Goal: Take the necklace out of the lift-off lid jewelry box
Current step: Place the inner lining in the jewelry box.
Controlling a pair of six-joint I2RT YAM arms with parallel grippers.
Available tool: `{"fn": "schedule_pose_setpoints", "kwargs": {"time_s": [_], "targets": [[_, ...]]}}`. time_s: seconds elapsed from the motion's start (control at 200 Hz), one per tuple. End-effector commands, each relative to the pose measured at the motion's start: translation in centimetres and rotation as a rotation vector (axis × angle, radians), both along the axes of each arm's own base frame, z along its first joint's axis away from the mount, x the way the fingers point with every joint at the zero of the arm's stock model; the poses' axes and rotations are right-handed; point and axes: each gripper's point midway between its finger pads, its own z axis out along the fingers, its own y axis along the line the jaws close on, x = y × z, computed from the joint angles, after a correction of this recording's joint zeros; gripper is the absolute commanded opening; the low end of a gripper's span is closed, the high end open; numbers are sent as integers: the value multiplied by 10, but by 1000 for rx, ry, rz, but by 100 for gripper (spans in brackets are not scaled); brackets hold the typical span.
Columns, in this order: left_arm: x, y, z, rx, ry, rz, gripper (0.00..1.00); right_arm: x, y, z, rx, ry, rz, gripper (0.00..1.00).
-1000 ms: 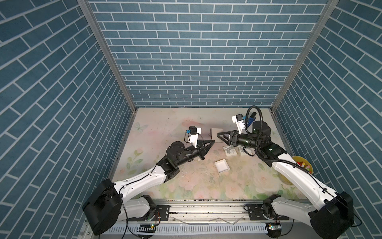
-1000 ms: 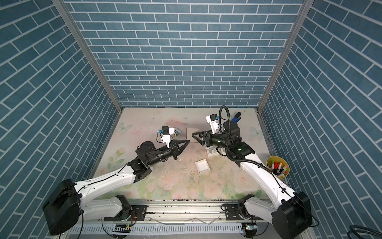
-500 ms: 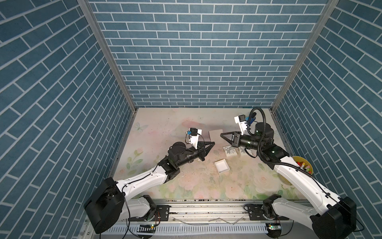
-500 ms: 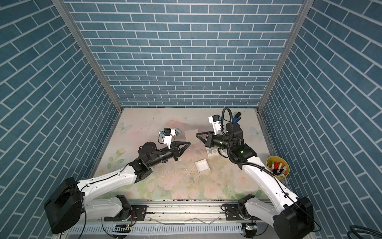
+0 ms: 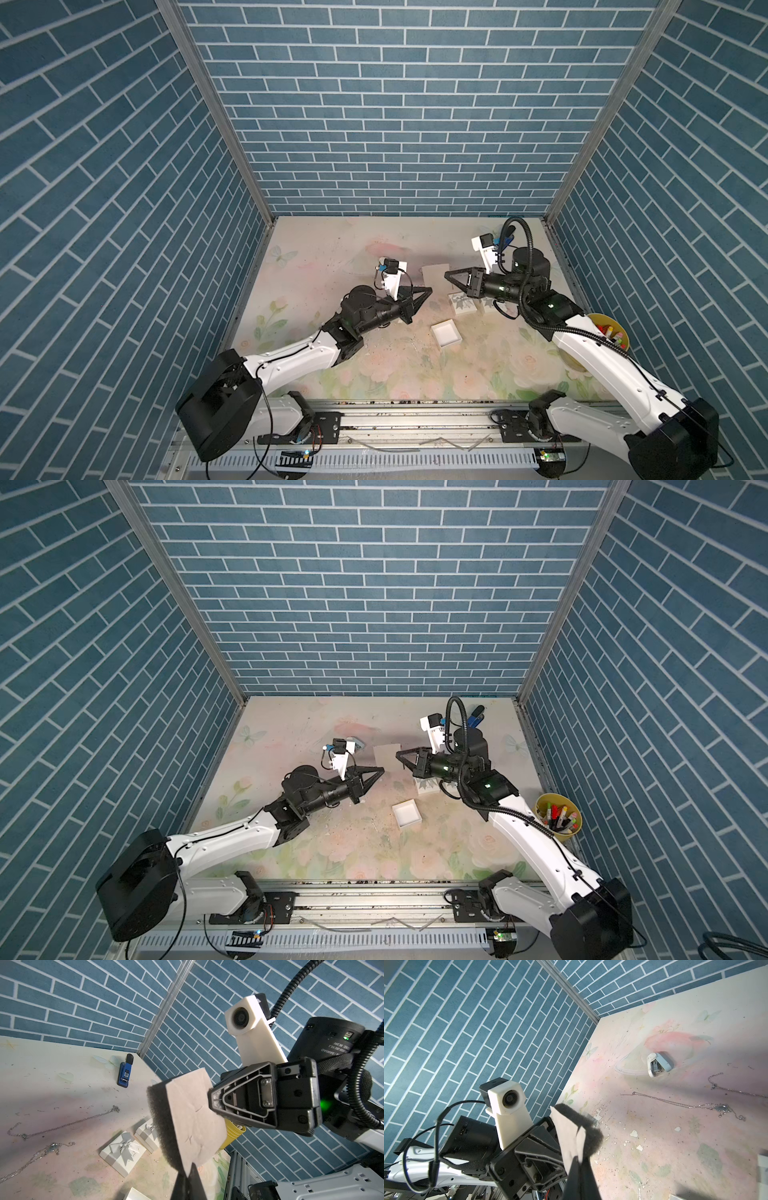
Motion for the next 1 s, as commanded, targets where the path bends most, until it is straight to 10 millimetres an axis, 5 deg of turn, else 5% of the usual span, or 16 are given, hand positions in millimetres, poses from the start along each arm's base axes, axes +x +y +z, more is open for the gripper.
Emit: {"fn": "schedule_pose_setpoints", "kwargs": {"time_s": [0.0,0.13,0.395,0.68,0.995], "targets": [[4,5,1,-17,-12,14,9,-3,-5,4,-22,-27,-8,0],[5,6,-4,-6,0,19,28,0,-13,-4,-82,-9,-52,0],[7,14,-27,39,45,54,47,-3,-36,-36,-264,70,-106,0],[10,29,-100,217,247,131,45,-16,-55,-101,-473,194,-77,0],[-3,18,-181,308,475,136,40,-16,-47,-160,-515,298,-18,0]]}}
